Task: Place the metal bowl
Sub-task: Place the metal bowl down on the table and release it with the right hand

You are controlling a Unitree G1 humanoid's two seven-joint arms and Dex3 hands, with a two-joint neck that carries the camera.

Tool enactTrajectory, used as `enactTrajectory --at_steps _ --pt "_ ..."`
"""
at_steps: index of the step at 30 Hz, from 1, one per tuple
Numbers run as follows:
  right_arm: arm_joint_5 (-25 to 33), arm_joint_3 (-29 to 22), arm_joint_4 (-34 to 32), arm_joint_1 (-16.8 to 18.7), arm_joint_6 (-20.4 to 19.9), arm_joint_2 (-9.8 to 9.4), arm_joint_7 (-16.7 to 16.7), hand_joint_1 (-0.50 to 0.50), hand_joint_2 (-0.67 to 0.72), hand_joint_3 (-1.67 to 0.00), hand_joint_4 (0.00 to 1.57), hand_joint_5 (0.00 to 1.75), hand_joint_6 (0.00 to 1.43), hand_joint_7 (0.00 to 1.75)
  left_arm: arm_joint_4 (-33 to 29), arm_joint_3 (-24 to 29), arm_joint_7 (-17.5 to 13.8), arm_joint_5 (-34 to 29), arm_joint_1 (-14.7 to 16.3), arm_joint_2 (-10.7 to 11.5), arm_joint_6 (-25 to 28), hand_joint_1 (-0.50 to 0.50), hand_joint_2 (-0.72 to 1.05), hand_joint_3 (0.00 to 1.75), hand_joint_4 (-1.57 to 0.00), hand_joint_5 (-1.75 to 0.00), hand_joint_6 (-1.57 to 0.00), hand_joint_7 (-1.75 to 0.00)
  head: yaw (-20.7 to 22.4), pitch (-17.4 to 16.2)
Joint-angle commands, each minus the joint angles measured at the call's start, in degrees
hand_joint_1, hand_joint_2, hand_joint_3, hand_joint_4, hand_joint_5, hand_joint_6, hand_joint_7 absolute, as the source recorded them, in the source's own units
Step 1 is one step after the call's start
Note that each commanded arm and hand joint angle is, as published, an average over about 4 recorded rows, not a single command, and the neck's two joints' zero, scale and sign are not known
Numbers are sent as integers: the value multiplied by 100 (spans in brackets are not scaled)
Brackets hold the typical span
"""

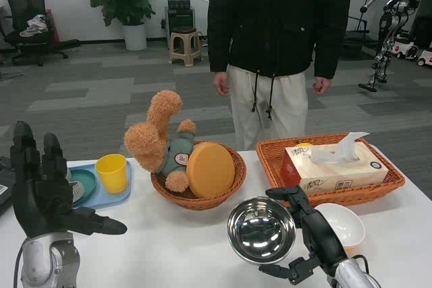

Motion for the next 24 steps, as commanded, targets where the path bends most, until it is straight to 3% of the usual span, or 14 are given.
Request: enactTrajectory --at_steps 1,24 --pt "363 177 245 -151 -184 -105 -40 -25 -54 -135 128 165 114 168 46 40 4 34 90 -40 -29 -50 -69 9 0 0 0 0 6 -93" --pt "355 199 506 -266 -197 -79 -40 -25 -54 -135 129 165 117 168 160 26 4 32 -10 -49 -25 -50 -72 9 0 0 0 0 -33 -186"
